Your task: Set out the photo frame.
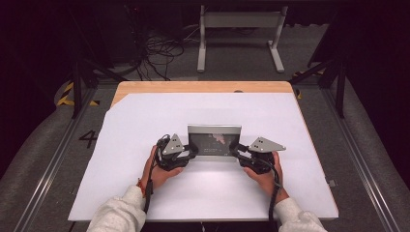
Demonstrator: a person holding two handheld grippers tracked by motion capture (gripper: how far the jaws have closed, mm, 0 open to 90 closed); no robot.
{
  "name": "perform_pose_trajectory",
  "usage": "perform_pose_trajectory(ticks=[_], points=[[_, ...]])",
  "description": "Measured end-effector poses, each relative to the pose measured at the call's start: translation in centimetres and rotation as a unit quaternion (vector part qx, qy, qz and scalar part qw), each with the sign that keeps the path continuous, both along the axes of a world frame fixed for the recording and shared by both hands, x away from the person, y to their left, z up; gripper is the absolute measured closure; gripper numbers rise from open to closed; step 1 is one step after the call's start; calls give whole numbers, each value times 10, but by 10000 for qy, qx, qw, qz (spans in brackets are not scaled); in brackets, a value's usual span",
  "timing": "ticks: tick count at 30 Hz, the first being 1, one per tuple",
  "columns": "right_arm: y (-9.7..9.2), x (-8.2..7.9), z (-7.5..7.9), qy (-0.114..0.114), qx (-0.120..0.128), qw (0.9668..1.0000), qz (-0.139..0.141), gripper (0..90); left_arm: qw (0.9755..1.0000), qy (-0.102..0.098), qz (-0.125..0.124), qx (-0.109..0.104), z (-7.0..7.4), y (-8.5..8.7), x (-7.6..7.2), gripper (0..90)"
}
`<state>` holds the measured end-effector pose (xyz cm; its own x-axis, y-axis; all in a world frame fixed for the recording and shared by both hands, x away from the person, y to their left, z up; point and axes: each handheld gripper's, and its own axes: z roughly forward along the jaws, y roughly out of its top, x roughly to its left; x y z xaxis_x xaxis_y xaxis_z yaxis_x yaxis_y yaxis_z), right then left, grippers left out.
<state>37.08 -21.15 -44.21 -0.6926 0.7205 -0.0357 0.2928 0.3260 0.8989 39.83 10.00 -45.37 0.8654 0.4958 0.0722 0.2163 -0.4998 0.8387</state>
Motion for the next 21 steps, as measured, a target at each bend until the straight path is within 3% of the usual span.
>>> perform_pose_trajectory(ticks=[10,21], points=[[1,0,-1,51,-40,10000,-7,683,9999,62,21,139,-2,-2,-1,656],[-1,2,-6,300,64,9995,43,680,9995,94,28,306,-7,-4,-2,651]])
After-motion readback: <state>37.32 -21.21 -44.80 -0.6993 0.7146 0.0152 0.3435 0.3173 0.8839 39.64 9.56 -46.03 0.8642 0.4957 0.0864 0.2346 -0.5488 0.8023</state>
